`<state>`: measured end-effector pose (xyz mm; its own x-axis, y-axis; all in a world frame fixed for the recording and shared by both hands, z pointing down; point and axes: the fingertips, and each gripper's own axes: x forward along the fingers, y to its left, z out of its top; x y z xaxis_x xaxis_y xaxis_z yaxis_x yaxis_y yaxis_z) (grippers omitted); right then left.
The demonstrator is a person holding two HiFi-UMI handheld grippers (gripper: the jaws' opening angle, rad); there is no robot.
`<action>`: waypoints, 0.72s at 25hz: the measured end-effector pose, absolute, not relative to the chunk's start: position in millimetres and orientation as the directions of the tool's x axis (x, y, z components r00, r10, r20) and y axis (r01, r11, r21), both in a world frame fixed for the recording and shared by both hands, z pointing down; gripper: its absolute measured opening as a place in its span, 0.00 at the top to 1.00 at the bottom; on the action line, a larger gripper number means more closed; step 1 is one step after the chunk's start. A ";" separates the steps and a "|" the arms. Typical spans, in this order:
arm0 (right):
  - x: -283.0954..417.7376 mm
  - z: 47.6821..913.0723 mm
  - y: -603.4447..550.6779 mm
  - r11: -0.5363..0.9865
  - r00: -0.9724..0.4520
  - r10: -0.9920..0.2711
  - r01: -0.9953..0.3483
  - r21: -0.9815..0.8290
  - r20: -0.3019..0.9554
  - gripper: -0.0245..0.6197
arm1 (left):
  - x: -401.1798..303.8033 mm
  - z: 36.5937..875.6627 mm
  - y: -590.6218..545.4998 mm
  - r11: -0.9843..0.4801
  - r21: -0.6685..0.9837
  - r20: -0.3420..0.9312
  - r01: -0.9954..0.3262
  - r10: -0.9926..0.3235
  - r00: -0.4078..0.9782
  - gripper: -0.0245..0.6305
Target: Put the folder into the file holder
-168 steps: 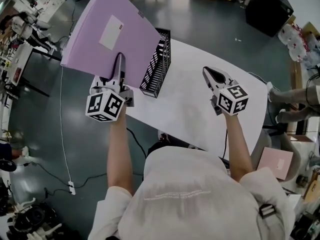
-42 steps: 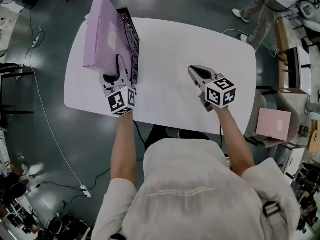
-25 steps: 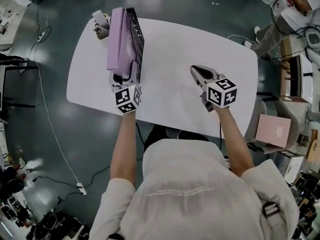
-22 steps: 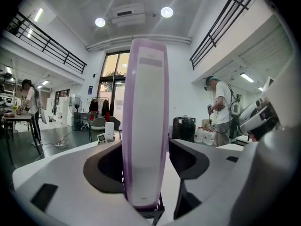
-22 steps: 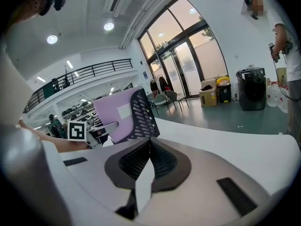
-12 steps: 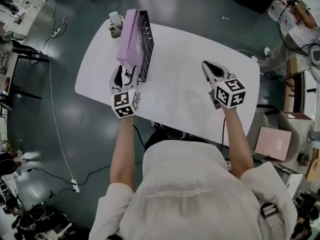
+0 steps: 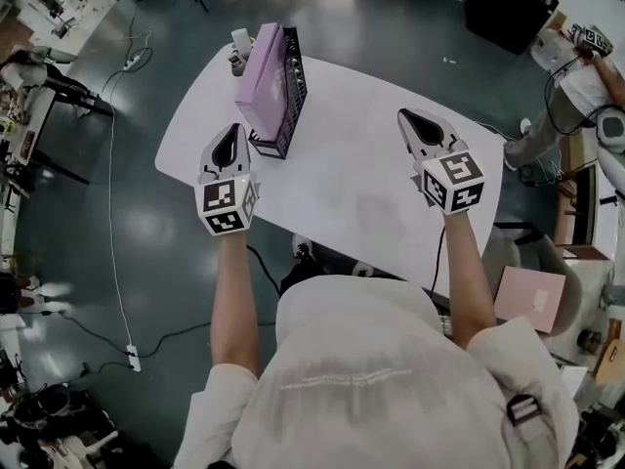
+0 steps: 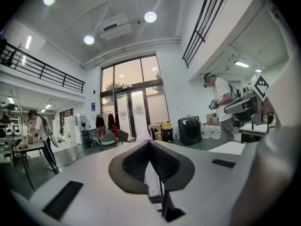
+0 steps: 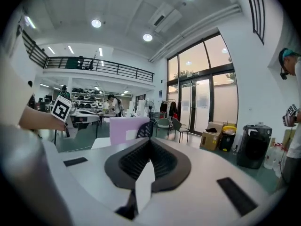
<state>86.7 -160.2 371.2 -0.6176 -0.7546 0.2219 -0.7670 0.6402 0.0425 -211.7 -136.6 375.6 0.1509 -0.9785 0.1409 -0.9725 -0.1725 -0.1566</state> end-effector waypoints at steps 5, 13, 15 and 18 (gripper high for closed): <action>83.8 347.3 -152.3 0.664 -0.646 -0.742 -0.744 0.073 0.179 0.92 | -199.1 340.6 -114.9 -0.173 -0.172 0.090 -0.970 -0.983 0.159 0.94; 81.7 315.8 -139.9 0.679 -0.665 -0.734 -0.722 0.133 0.137 0.93 | -187.1 308.1 -94.3 -0.164 -0.183 0.084 -0.969 -0.985 0.151 0.94; 83.0 312.4 -139.8 0.670 -0.657 -0.742 -0.728 0.148 0.130 0.93 | -182.0 301.3 -91.1 -0.178 -0.194 0.080 -0.965 -0.983 0.165 0.94; 82.3 311.4 -141.0 0.675 -0.663 -0.737 -0.724 0.142 0.127 0.92 | -175.1 292.1 -88.8 -0.190 -0.218 0.065 -0.957 -0.982 0.180 0.94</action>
